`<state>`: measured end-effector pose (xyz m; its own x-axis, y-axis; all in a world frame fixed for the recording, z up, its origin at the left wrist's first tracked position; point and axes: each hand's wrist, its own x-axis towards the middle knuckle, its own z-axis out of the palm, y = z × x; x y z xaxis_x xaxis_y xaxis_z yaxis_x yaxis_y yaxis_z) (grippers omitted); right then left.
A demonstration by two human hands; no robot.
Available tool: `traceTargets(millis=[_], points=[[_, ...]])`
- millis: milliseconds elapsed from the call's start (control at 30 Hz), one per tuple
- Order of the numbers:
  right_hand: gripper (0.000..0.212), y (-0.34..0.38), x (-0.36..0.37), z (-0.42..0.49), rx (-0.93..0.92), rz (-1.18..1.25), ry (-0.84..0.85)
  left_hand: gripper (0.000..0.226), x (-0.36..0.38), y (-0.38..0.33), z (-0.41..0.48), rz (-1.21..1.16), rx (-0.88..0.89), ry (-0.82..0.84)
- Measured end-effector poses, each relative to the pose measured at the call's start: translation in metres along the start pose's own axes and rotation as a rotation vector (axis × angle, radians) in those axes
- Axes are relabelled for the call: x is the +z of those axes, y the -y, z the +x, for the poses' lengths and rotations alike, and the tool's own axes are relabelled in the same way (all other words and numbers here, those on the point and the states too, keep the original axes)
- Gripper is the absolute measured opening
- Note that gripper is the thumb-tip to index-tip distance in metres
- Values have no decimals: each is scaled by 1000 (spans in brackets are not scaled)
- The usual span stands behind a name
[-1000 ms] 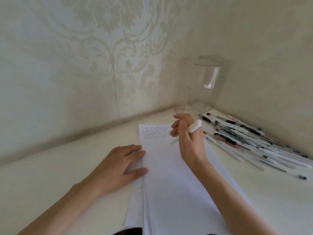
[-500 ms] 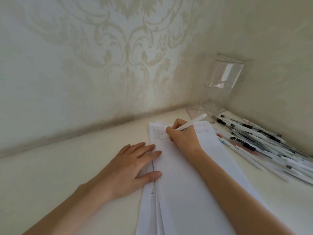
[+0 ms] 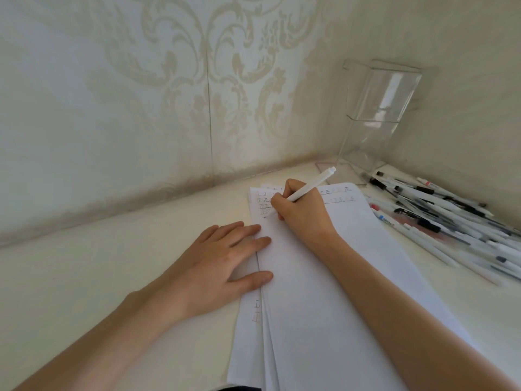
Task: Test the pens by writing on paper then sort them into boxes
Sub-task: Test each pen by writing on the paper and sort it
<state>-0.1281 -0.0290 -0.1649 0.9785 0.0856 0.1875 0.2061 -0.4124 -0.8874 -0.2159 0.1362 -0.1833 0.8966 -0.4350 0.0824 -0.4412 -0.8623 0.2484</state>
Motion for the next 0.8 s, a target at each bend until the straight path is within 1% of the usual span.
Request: traceTargets(millis=[100, 200, 400, 467, 700, 800], points=[[22, 0, 0, 1, 17, 3, 5, 84, 0, 0, 0, -5, 1, -4], [22, -1, 0, 1, 22, 2, -1, 82, 0, 0, 1, -5, 2, -5], [22, -1, -1, 0, 5, 17, 0, 78, -1, 0, 0, -7, 2, -2], [22, -1, -1, -1, -5, 12, 16, 80, 0, 0, 1, -23, 8, -8], [27, 0, 0, -1, 10, 17, 37, 79, 1, 2, 0, -13, 14, -24], [34, -1, 0, 1, 13, 26, -11, 79, 2, 2, 1, -22, 21, -28]])
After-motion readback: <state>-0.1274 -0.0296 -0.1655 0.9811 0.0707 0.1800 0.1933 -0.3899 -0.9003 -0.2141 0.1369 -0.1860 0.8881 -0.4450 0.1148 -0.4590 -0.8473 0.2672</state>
